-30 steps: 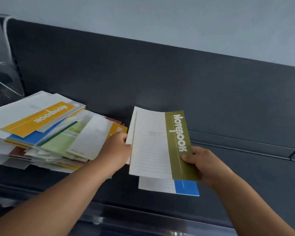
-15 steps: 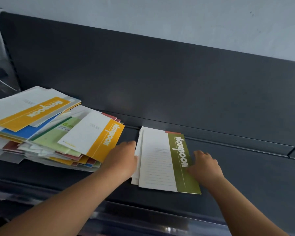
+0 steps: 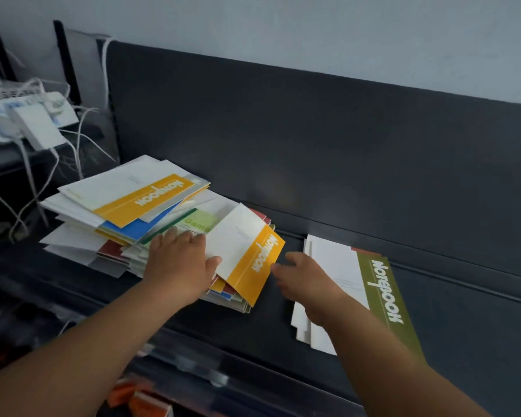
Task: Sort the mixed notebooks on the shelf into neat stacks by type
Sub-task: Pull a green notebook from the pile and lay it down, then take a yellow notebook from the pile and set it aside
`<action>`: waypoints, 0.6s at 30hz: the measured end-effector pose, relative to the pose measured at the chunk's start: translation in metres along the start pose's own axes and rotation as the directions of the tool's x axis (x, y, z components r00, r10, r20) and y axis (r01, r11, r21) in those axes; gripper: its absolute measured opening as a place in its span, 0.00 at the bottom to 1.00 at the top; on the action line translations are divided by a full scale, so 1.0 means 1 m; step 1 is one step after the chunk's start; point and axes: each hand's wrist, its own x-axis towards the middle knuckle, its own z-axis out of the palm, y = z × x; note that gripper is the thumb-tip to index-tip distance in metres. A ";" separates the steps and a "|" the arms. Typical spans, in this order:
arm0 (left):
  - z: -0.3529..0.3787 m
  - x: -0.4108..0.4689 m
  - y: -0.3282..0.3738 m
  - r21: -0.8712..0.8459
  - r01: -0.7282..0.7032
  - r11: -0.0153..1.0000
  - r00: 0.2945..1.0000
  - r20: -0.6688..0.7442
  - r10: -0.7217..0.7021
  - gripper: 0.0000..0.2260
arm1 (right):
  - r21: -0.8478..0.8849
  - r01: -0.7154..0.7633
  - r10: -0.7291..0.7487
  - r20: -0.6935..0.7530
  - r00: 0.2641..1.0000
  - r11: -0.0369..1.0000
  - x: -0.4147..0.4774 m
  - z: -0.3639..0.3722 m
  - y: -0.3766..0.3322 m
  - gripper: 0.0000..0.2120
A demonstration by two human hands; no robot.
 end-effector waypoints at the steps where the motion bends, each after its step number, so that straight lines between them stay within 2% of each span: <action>1: 0.002 0.000 -0.004 -0.005 0.001 1.000 1.000 0.021 -0.001 0.27 | 0.071 -0.019 0.017 0.025 1.000 0.997 0.005 0.007 0.000 0.08; 6: 0.008 0.003 -0.010 -0.081 0.033 0.996 0.999 0.019 -0.032 0.28 | 0.432 -0.090 0.095 0.011 0.995 0.897 0.023 0.020 -0.003 0.08; 10: 0.002 0.010 -0.010 -0.217 0.071 0.974 0.997 0.015 -0.070 0.23 | 0.572 -0.102 0.109 0.023 0.994 0.814 0.023 0.016 -0.007 0.06; 12: -0.006 0.011 -0.010 -0.435 0.063 0.898 0.997 -0.017 -0.078 0.19 | 0.632 -0.082 0.091 0.018 0.996 0.771 0.023 0.015 -0.009 0.07; 14: -0.015 0.012 -0.003 -0.647 0.071 0.759 0.996 0.002 -0.091 0.20 | 0.655 -0.051 0.063 0.006 0.998 0.754 0.019 0.010 -0.008 0.08; 15: -0.017 0.014 0.005 -0.681 0.057 0.730 0.996 -0.015 -0.092 0.22 | 0.664 -0.036 0.052 -0.005 0.999 0.747 0.012 0.002 -0.009 0.08; 17: -0.024 0.016 0.012 -0.676 0.020 0.736 0.994 -0.064 -0.085 0.25 | 0.677 -0.007 0.043 -0.036 0.998 0.736 0.006 -0.012 -0.009 0.07; 18: -0.029 0.015 0.044 -0.695 -0.010 0.719 0.999 -0.040 -0.024 0.26 | 0.688 0.052 0.035 -0.112 0.993 0.724 -0.005 -0.044 0.006 0.07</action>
